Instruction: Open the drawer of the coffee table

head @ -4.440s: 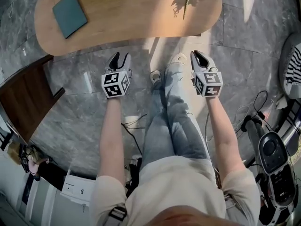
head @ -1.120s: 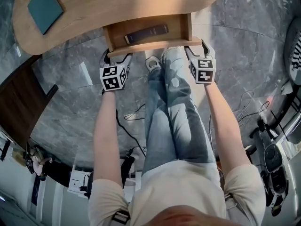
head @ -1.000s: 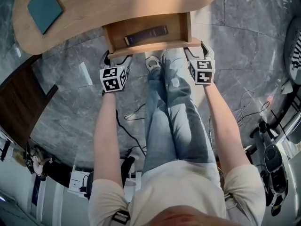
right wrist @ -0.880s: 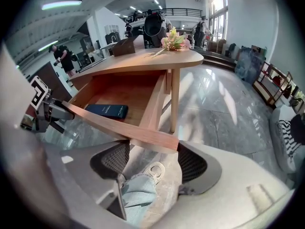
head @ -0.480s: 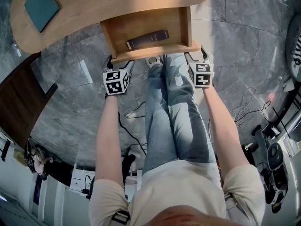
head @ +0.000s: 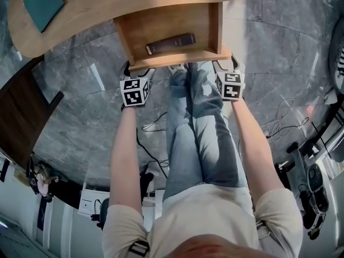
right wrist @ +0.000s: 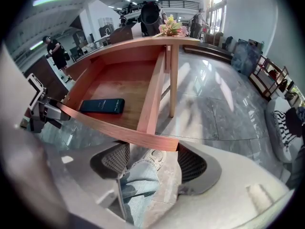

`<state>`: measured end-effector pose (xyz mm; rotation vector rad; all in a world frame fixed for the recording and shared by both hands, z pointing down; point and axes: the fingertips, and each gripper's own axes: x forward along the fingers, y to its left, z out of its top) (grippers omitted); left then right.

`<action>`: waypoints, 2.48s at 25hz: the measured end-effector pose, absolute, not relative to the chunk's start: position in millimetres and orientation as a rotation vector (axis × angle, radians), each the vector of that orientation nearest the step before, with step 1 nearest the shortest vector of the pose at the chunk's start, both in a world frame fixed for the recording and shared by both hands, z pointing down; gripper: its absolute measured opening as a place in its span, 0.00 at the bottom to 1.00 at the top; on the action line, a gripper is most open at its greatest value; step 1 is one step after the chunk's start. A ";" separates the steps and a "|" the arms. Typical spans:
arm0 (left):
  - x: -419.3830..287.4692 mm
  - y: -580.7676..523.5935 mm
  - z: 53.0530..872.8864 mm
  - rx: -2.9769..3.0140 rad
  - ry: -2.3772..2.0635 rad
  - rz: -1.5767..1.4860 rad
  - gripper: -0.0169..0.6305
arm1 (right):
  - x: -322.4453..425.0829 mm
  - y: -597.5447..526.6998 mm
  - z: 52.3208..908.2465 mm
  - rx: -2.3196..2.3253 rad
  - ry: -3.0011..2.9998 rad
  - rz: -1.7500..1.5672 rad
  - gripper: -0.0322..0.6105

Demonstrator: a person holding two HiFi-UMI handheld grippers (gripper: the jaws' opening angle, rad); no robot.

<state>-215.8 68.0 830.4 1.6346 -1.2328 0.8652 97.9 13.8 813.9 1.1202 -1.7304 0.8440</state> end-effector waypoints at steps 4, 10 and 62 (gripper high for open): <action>-216.7 69.1 841.3 1.626 -1.222 0.889 0.73 | 97.2 14.6 824.2 1.116 -1.711 0.849 0.54; -216.6 68.2 843.9 1.634 -1.224 0.888 0.73 | 97.4 12.8 827.3 1.131 -1.724 0.830 0.54; -68.9 56.8 388.1 1.971 -1.391 0.372 0.03 | 37.6 47.7 366.4 0.984 -2.413 0.531 0.05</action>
